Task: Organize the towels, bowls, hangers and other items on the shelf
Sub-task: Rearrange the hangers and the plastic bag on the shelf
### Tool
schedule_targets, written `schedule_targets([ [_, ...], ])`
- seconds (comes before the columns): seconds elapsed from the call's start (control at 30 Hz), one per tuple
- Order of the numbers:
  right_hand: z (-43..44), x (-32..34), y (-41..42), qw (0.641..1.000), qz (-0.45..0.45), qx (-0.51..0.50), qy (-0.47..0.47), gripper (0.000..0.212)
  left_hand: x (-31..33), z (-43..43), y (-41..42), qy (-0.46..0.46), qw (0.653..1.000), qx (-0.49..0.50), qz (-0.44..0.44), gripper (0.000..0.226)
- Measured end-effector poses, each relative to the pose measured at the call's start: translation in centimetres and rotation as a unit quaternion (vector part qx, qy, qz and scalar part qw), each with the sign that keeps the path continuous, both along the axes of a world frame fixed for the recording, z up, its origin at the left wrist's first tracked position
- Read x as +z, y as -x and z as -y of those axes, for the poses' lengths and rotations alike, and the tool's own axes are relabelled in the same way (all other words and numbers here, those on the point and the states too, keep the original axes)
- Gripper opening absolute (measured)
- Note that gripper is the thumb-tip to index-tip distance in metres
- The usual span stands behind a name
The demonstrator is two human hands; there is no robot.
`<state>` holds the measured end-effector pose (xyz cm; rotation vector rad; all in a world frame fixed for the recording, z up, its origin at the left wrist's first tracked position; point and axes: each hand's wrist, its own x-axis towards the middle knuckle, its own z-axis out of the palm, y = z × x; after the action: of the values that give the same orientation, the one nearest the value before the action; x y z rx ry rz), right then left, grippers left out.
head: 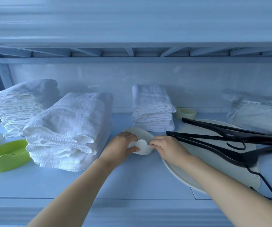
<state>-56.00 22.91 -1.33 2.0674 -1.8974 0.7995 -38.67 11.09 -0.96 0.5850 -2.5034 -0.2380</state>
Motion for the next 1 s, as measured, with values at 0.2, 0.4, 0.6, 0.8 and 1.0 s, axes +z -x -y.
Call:
schedule_targets([
  [0.2, -0.4, -0.2, -1.0, 0.999, -0.039, -0.001, 0.002, 0.018, -1.7, -0.3, -0.3, -0.035, 0.999, -0.021, 0.007, 0.023],
  [0.4, -0.6, -0.8, -1.2, 0.999, -0.025, -0.032, 0.007, 0.025, -1.7, -0.5, -0.1, -0.029, 0.999, -0.031, -0.022, 0.033],
  [0.6, -0.8, -1.3, -1.5, 0.995, 0.046, -0.091, -0.004, 0.021, -2.6, -1.5, 0.4, -0.074, 0.993, -0.003, -0.097, 0.019],
  [0.8, -1.0, -1.8, -2.8, 0.992, 0.046, -0.12, 0.013, 0.022, -3.2, -1.3, -0.2, -0.036, 0.993, -0.027, -0.106, 0.025],
  [1.0, -0.9, -2.0, -3.5, 0.988, 0.043, -0.146, 0.022, 0.022, -3.2, -1.5, -0.3, -0.021, 0.994, -0.035, -0.096, 0.02],
])
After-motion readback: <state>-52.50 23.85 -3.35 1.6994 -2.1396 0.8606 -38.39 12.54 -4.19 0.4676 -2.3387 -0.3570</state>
